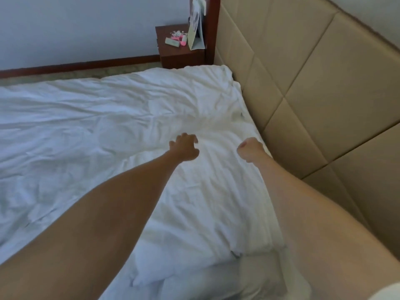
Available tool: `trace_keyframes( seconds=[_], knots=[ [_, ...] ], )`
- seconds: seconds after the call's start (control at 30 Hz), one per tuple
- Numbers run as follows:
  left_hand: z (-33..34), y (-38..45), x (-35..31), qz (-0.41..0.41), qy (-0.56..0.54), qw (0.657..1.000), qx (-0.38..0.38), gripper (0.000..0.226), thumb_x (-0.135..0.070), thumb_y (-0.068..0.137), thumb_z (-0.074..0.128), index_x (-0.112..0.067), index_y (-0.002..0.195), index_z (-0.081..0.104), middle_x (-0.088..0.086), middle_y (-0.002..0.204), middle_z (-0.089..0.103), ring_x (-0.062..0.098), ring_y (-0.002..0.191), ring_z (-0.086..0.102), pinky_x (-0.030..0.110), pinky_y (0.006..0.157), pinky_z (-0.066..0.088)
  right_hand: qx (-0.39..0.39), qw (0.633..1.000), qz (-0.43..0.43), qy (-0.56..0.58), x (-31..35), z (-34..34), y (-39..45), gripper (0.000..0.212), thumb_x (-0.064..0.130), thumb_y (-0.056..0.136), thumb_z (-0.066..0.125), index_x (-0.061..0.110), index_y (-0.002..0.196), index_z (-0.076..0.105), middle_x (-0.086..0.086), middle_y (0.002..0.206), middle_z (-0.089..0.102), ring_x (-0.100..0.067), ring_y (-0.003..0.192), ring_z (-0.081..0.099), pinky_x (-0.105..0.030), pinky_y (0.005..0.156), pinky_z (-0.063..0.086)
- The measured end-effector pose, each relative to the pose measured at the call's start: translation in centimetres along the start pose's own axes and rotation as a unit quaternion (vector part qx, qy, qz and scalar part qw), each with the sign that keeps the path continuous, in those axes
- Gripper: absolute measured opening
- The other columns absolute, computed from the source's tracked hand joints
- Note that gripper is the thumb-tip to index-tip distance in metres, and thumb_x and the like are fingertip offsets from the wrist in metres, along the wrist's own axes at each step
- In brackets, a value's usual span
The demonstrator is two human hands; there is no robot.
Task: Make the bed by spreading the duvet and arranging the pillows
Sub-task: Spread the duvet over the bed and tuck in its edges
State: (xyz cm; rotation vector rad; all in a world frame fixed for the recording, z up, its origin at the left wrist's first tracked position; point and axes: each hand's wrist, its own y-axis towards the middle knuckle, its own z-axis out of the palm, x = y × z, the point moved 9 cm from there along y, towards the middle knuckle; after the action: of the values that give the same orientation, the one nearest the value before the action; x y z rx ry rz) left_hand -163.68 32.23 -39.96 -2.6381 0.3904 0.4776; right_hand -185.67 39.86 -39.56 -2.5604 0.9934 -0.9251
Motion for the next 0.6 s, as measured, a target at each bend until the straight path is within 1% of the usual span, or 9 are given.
trace_keyframes(
  seconds=[0.07,0.13,0.23,0.3,0.37,0.4,0.47,0.53,0.6],
  knots=[
    [1.4,-1.8,2.4,-0.011,-0.016,0.999,0.038,0.03,-0.02,0.089,0.055,-0.025,0.118,0.06,0.001,0.136,0.05,0.024,0.13,0.042,0.043,0.107,0.028,0.039,0.999,-0.008,0.022,1.5,2.6,-1.3,0.016,0.009,0.086,0.051,0.002,0.09,0.065,-0.017,0.091,0.067,-0.031,0.076,0.068,-0.038,0.072,0.06],
    [2.2,-4.0,5.5,-0.031,-0.03,0.997,0.062,0.024,-0.019,0.089,0.055,-0.023,0.111,0.063,0.0,0.127,0.056,0.023,0.123,0.048,0.043,0.103,0.029,0.075,0.996,-0.017,0.037,3.3,5.1,-2.9,0.018,0.007,0.086,0.052,0.001,0.096,0.067,-0.019,0.09,0.072,-0.029,0.08,0.072,-0.04,0.075,0.062],
    [2.5,-7.5,10.8,-0.071,-0.032,0.994,0.072,0.025,-0.017,0.089,0.049,-0.019,0.11,0.063,0.001,0.121,0.059,0.023,0.114,0.052,0.041,0.097,0.03,0.11,0.993,-0.035,0.04,6.6,8.8,-6.1,0.019,0.007,0.088,0.054,0.006,0.103,0.065,-0.016,0.092,0.074,-0.023,0.074,0.072,-0.031,0.067,0.059],
    [1.9,-10.2,15.0,-0.101,-0.048,0.992,0.058,0.027,-0.017,0.089,0.046,-0.018,0.111,0.062,0.001,0.12,0.059,0.023,0.112,0.052,0.041,0.096,0.031,0.127,0.99,-0.056,0.027,9.4,11.6,-8.6,0.018,0.007,0.088,0.055,0.006,0.103,0.065,-0.016,0.092,0.074,-0.022,0.07,0.071,-0.029,0.062,0.056],
    [1.2,-13.4,20.1,-0.136,-0.057,0.988,0.043,0.03,-0.018,0.089,0.045,-0.016,0.114,0.061,0.003,0.12,0.058,0.026,0.114,0.052,0.042,0.102,0.034,0.151,0.985,-0.082,0.004,12.5,15.0,-11.9,0.017,0.008,0.089,0.054,0.006,0.101,0.066,-0.015,0.089,0.075,-0.021,0.066,0.07,-0.029,0.063,0.057],
    [0.7,-15.0,22.7,-0.149,-0.061,0.986,0.033,0.031,-0.018,0.089,0.045,-0.014,0.116,0.06,0.005,0.121,0.059,0.028,0.115,0.053,0.045,0.105,0.035,0.162,0.982,-0.098,-0.007,14.1,16.7,-13.6,0.017,0.008,0.09,0.053,0.005,0.1,0.066,-0.015,0.088,0.075,-0.02,0.065,0.069,-0.029,0.064,0.057],
    [-0.4,-18.6,27.9,-0.169,-0.071,0.983,0.012,0.033,-0.018,0.089,0.045,-0.011,0.118,0.059,0.009,0.123,0.059,0.031,0.117,0.054,0.049,0.106,0.038,0.185,0.973,-0.133,-0.035,17.4,20.3,-17.8,0.017,0.007,0.091,0.052,0.004,0.1,0.066,-0.015,0.089,0.075,-0.02,0.067,0.07,-0.032,0.068,0.059],
    [-1.6,-22.8,32.8,-0.182,-0.081,0.98,-0.002,0.034,-0.016,0.09,0.046,-0.009,0.121,0.059,0.011,0.125,0.058,0.032,0.118,0.054,0.05,0.105,0.039,0.197,0.965,-0.163,-0.056,20.6,23.7,-22.5,0.017,0.007,0.091,0.052,0.004,0.101,0.066,-0.016,0.091,0.075,-0.021,0.071,0.071,-0.034,0.072,0.059],
    [-2.6,-27.6,37.6,-0.189,-0.099,0.977,-0.018,0.031,-0.017,0.089,0.048,-0.01,0.116,0.062,0.011,0.119,0.061,0.03,0.113,0.057,0.048,0.103,0.042,0.199,0.959,-0.186,-0.074,23.3,27.2,-27.6,0.018,0.007,0.091,0.051,0.005,0.101,0.066,-0.016,0.091,0.075,-0.022,0.074,0.072,-0.034,0.074,0.059]
  ],
)
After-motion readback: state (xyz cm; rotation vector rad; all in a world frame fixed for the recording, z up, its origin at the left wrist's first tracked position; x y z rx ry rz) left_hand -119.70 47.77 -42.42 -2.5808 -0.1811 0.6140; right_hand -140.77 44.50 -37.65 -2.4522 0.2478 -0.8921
